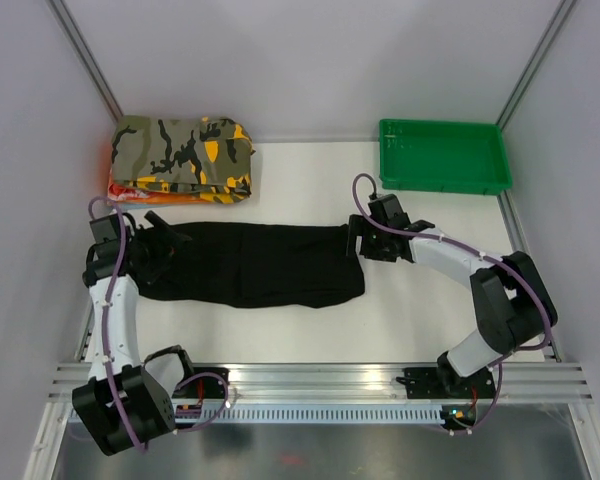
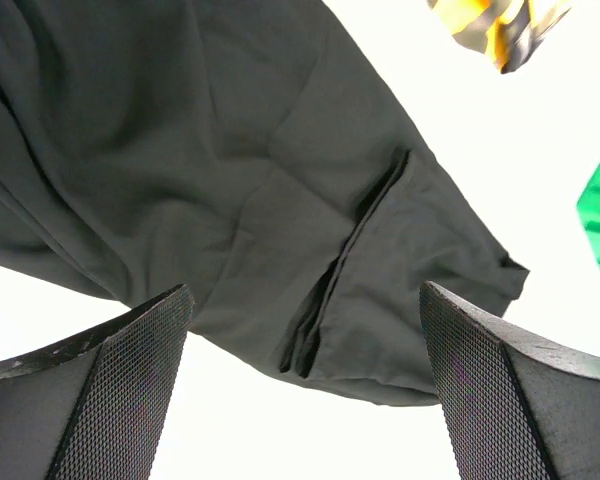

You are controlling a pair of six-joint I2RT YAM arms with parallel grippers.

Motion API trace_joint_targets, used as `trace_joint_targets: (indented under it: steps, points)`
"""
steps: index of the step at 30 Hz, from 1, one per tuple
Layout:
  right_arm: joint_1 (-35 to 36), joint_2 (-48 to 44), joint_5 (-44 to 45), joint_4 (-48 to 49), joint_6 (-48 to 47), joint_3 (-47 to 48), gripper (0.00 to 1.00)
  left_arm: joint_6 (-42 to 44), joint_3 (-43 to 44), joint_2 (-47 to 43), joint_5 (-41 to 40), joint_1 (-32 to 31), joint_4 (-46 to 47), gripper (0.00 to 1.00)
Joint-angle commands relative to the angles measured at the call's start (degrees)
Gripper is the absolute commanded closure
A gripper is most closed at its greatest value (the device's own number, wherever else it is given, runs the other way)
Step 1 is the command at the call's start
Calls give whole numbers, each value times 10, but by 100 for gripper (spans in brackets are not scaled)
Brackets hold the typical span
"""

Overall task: Fold and stack the trousers
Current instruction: Fold the trousers

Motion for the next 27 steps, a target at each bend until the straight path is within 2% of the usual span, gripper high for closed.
trace_joint_targets:
  steps: [1,8,14,17,19,20,22,27]
  points:
    - [-8,14,6,54,-15,-6,11,14,30,-9,64,39,-14,0]
    - [-8,56,-75,128,-4,-34,23,5,31,-44,43,46,-40,0]
    - [-8,73,-94,160,9,-43,40,6,51,-54,11,47,-64,0]
    - [-8,78,-88,166,16,-45,51,5,55,-53,7,47,-65,0]
    - [-8,80,-80,165,18,-48,64,5,54,-52,9,48,-63,0]
    - [-9,83,-73,163,20,-48,79,5,55,-51,9,47,-64,0]
    - [-12,83,-67,155,23,-50,98,7,59,-50,5,46,-65,0]
    - [-53,52,-66,141,32,-69,100,15,69,-48,-11,49,-67,0]
